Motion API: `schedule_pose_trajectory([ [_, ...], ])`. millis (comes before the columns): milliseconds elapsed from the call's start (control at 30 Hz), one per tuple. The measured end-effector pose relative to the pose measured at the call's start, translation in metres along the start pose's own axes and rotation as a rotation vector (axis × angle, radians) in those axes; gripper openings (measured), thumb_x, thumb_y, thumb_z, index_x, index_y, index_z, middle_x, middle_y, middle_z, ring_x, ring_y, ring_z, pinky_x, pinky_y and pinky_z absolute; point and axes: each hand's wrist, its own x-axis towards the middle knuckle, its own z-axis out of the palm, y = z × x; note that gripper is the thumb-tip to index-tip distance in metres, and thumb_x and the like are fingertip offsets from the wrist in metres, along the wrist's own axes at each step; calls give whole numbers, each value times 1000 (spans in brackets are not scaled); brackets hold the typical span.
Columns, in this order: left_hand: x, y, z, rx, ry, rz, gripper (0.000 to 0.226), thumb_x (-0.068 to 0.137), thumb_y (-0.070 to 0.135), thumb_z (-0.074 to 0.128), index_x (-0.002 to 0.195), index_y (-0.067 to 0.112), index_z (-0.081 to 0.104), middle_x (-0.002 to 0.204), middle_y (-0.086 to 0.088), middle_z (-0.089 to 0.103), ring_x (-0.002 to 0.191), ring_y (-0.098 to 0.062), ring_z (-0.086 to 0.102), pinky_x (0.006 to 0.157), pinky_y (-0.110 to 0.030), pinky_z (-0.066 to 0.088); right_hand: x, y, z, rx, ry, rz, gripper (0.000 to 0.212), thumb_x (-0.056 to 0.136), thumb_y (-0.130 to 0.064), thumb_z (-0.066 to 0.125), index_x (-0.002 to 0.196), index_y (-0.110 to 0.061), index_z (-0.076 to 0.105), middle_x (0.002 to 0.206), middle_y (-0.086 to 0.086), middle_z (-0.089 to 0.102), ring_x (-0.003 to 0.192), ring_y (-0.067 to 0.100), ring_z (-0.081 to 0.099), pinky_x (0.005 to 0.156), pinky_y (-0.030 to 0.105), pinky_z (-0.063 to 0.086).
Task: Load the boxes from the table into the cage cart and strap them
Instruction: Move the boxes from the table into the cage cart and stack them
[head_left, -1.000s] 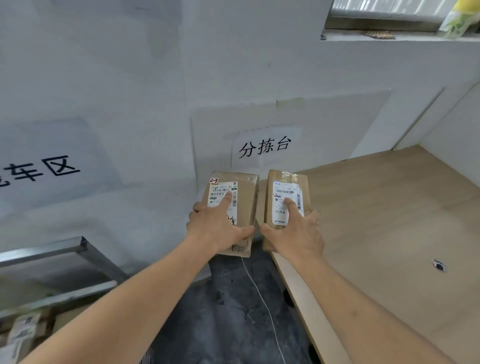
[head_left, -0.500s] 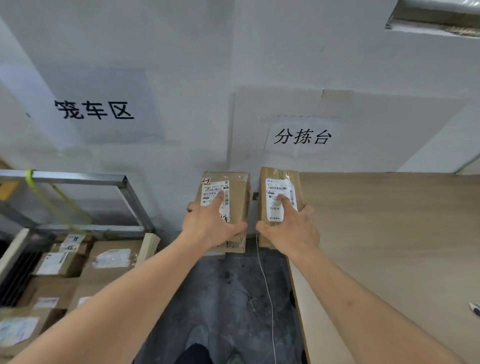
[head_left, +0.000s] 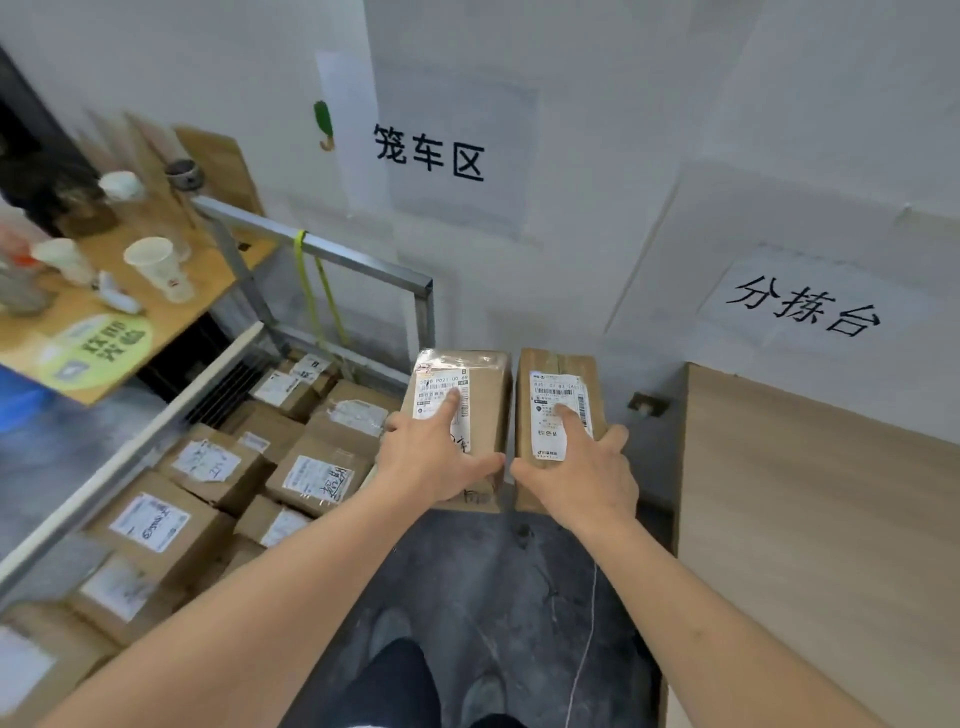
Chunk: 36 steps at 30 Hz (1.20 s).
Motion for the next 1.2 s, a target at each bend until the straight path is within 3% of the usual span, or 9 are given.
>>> schedule_pose_trajectory([
  [267, 0, -95, -23, -120, 2, -163, 123, 61, 97, 57, 160, 53, 1, 139, -25, 36, 114, -42, 56, 98, -47, 51, -5, -87, 44, -40, -89, -157, 101, 76, -81, 64, 158, -44, 18, 132, 6, 28, 112, 25, 50, 76, 31, 44],
  [433, 4, -161, -38, -147, 3, -241, 120, 64, 96, 57, 161, 53, 1, 135, -23, 38, 115, -41, 53, 100, -46, 51, -12, -148, 80, -69, -133, -213, 104, 71, -84, 62, 157, -44, 18, 124, 4, 28, 105, 26, 52, 87, 41, 56],
  [633, 6, -239, -44, -196, 5, -339, 120, 62, 98, 56, 160, 55, 2, 139, -21, 38, 120, -40, 52, 96, -44, 49, -28, -210, 122, -97, -199, -289, 103, 71, -84, 61, 157, -44, 20, 129, 5, 28, 110, 30, 53, 92, 45, 55],
  [800, -6, -288, -39, -242, 8, -452, 122, 58, 100, 56, 159, 56, 2, 143, -22, 36, 124, -41, 51, 102, -48, 49, -41, -241, 149, -115, -276, -375, 103, 70, -86, 61, 156, -46, 22, 135, 8, 30, 116, 34, 52, 94, 47, 54],
  [1000, -33, -322, -22, -319, 44, -611, 118, 64, 97, 58, 160, 55, 2, 146, -22, 32, 126, -41, 50, 104, -47, 48, -52, -264, 183, -162, -350, -521, 101, 69, -85, 59, 155, -47, 24, 130, 7, 31, 110, 34, 55, 92, 47, 56],
  [1200, -59, -345, 10, -387, 79, -781, 121, 60, 99, 58, 159, 57, 2, 149, -22, 33, 131, -44, 47, 106, -49, 48, -63, -269, 220, -200, -458, -663, 98, 71, -84, 59, 154, -49, 19, 146, 13, 27, 123, 39, 52, 98, 48, 52],
])
